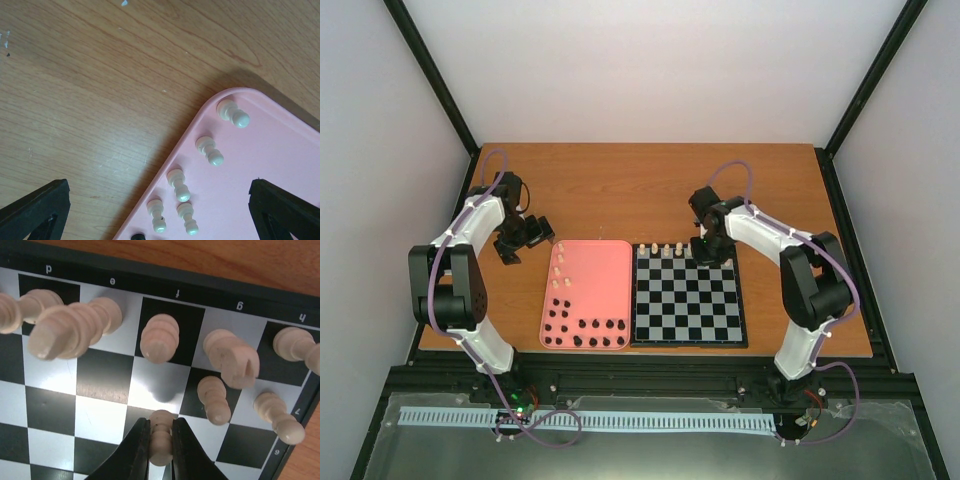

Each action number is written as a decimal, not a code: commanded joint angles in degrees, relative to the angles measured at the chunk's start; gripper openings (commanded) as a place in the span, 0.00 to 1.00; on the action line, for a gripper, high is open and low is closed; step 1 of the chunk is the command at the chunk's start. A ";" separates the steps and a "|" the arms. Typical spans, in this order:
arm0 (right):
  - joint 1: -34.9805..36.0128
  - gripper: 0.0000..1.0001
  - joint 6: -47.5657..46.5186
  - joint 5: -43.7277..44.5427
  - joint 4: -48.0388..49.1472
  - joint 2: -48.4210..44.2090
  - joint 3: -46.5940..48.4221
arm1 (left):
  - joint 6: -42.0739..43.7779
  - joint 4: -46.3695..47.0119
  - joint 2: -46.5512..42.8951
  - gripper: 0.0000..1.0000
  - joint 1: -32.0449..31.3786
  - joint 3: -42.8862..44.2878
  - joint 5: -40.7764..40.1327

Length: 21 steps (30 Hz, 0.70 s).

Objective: Set up the chess pieces on the board
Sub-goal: Place the chess piece on the chessboard.

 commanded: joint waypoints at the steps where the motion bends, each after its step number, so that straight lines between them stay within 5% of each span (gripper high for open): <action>1: -0.49 0.06 0.20 0.26 1.53 1.56 2.09 | 0.77 -0.28 -0.37 1.00 0.44 1.43 0.03; 21: -0.49 0.08 -0.12 -0.80 2.26 4.70 2.95 | 0.90 -0.23 0.04 1.00 0.44 1.61 -0.14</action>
